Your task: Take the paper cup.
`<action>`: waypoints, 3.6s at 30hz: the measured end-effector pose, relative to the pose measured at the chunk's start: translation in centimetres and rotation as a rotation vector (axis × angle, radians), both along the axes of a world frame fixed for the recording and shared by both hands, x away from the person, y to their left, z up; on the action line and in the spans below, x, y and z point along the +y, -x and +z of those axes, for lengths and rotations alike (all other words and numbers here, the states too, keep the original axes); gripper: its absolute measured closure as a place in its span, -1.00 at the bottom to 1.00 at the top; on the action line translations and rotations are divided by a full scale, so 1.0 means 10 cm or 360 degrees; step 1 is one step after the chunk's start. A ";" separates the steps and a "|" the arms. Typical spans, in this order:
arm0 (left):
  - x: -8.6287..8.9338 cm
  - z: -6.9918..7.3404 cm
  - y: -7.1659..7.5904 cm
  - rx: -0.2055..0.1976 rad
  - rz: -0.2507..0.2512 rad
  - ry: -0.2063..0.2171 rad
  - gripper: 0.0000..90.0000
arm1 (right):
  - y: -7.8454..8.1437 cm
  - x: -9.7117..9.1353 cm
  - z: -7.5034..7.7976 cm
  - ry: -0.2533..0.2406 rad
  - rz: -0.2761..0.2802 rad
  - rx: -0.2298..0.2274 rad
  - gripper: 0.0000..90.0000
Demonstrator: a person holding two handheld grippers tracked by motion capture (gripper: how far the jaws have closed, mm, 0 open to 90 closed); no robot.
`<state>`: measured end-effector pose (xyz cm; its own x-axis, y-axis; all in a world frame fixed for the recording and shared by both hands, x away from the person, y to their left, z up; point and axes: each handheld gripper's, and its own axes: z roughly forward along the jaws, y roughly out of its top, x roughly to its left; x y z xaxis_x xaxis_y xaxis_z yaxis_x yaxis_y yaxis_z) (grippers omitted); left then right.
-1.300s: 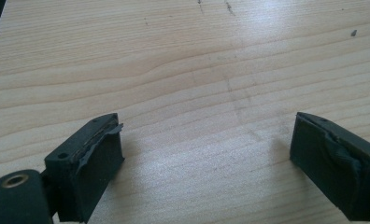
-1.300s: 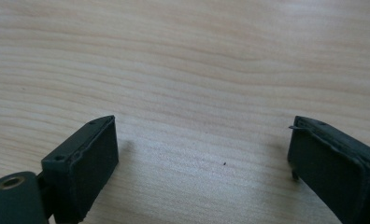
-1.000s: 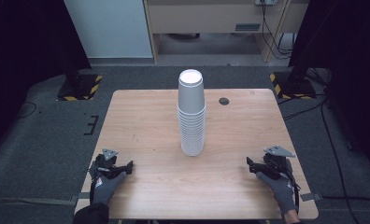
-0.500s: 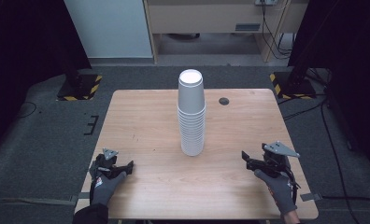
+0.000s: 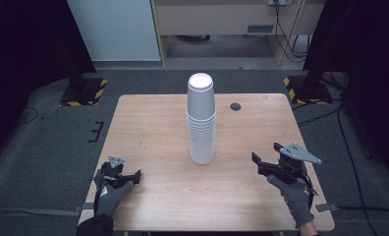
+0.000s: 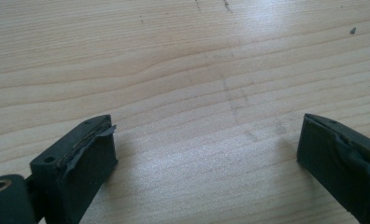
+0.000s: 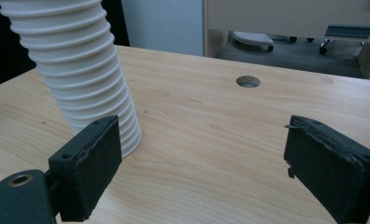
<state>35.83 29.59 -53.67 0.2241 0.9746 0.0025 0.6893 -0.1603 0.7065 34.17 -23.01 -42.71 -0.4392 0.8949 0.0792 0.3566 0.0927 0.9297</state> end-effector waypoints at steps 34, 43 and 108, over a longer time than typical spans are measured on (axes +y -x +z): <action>0.00 0.00 0.00 0.0004 -0.0004 -0.0001 -0.93 | -0.15 0.50 0.90 -0.0107 0.0117 -0.0298 -0.74; 0.00 0.00 0.00 0.0004 -0.0004 -0.0001 -0.94 | -0.23 0.69 1.08 -0.0140 0.0163 -0.0340 -0.74; 0.00 0.00 0.00 0.0004 -0.0006 0.0001 -0.94 | -0.93 1.73 1.03 -0.0080 0.0273 -0.0257 -0.71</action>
